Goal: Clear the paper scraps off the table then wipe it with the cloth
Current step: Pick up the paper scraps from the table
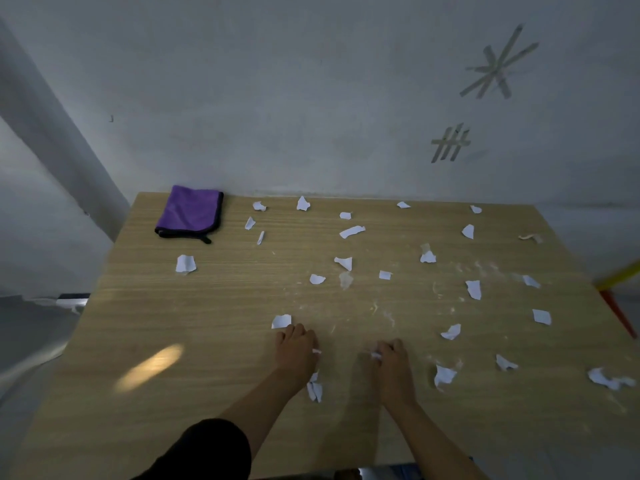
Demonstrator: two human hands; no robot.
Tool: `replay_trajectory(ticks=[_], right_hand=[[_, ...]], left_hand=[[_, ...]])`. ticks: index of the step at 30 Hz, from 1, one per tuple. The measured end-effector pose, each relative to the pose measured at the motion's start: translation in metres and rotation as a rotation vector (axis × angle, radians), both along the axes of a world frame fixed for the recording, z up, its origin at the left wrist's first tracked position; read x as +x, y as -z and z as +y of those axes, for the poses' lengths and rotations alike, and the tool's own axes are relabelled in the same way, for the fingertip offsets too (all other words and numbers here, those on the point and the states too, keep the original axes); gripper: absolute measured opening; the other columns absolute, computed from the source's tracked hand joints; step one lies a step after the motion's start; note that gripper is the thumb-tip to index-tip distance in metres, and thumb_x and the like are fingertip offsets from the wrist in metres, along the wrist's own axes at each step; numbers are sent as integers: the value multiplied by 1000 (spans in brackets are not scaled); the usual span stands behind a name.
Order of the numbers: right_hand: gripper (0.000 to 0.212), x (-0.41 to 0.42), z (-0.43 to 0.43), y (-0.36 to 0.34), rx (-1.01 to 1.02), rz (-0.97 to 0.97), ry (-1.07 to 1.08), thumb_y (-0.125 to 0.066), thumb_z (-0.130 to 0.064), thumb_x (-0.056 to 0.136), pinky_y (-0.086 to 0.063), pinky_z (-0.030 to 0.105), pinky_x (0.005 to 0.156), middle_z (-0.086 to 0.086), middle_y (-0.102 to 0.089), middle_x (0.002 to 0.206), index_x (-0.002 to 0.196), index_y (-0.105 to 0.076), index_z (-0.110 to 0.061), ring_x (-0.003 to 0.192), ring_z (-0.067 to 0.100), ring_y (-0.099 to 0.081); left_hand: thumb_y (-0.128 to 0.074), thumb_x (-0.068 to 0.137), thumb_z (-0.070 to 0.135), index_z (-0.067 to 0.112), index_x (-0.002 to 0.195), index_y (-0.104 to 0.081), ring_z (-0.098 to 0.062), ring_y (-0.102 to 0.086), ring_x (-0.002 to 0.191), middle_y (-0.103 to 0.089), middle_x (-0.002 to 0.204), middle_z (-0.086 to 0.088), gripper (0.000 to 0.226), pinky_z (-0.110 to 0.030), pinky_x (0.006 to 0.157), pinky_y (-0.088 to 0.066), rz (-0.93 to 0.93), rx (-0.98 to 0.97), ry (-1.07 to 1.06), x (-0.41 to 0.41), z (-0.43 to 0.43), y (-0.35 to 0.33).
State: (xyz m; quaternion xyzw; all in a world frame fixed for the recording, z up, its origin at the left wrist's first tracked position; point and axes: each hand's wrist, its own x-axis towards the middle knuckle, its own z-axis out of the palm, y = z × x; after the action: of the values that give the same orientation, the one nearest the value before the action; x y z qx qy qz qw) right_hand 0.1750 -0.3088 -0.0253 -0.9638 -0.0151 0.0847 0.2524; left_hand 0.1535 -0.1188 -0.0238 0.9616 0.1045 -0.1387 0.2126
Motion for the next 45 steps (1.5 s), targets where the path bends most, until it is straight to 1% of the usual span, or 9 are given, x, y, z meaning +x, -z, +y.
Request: replay_trajectory(ticks=[5,10,15,22,26,31,35,39,45], right_hand=[[7,33,12,-6,-110,-34,-83,-61,-9,83,-39,37,79,13,-62,91,82,-66,-5,94,33,-49],[13,65,41,-25,201,75,-54,-60,-9,86,-35,21,62,10,-62,81,83,-65,3,75,19,-51],[16,99,79,-38,299,84,-122,-59,-6,86,-35,10,55,7,-56,76,71,-59,-1,71,20,-51],[6,133,127,-23,177,154,-426,-56,-9,86,-27,18,83,9,-46,137,82,-52,-12,117,21,-47],[11,132,134,-8,26,116,-526,-54,-4,85,-34,24,77,12,-58,111,94,-58,-8,102,24,-51],[11,112,120,-4,-27,-64,-546,-48,-2,90,-37,34,79,14,-57,100,89,-59,-1,98,28,-50],[8,89,105,-5,113,32,-411,-51,-4,87,-45,34,73,9,-58,90,87,-57,-9,89,24,-52],[12,63,91,-17,387,242,-223,-56,-8,87,-38,16,57,-5,-55,79,93,-50,-17,75,13,-53],[25,33,74,-14,308,375,-476,-61,-13,83,-32,18,53,-4,-46,67,67,-42,-19,64,11,-42]], left_hand=[[-55,85,28,20,98,-64,-26,-38,119,-48,121,-3,18,-33,98,-27,-123,13,-107,2,4,2],[-68,78,20,17,85,-67,-29,-37,118,-44,132,-7,8,-37,95,-33,-245,-84,-390,5,23,-4],[-64,80,7,22,66,-62,-26,-44,103,-51,101,-5,21,-28,85,-36,-233,-350,-524,7,43,-4],[-63,80,4,28,63,-50,-20,-56,80,-54,84,-2,32,-26,69,-41,-174,-432,-584,10,49,-4],[-66,80,9,26,70,-50,-17,-56,75,-56,74,3,26,-23,64,-41,-150,-442,-574,9,55,-3],[-64,83,10,5,100,-60,-23,-60,85,-65,93,-13,18,-25,73,-43,-157,-445,-605,6,56,0],[-50,90,5,4,99,-64,-28,-57,90,-54,92,-11,17,-22,69,-33,-206,-384,-601,-3,50,-2],[-52,88,1,6,91,-64,-20,-56,78,-54,87,-5,13,-20,66,-34,-384,-345,-582,-25,44,-9],[-58,86,10,19,94,-61,-5,-54,71,-62,86,2,12,-8,59,-37,-417,-416,-635,-51,17,-16]])
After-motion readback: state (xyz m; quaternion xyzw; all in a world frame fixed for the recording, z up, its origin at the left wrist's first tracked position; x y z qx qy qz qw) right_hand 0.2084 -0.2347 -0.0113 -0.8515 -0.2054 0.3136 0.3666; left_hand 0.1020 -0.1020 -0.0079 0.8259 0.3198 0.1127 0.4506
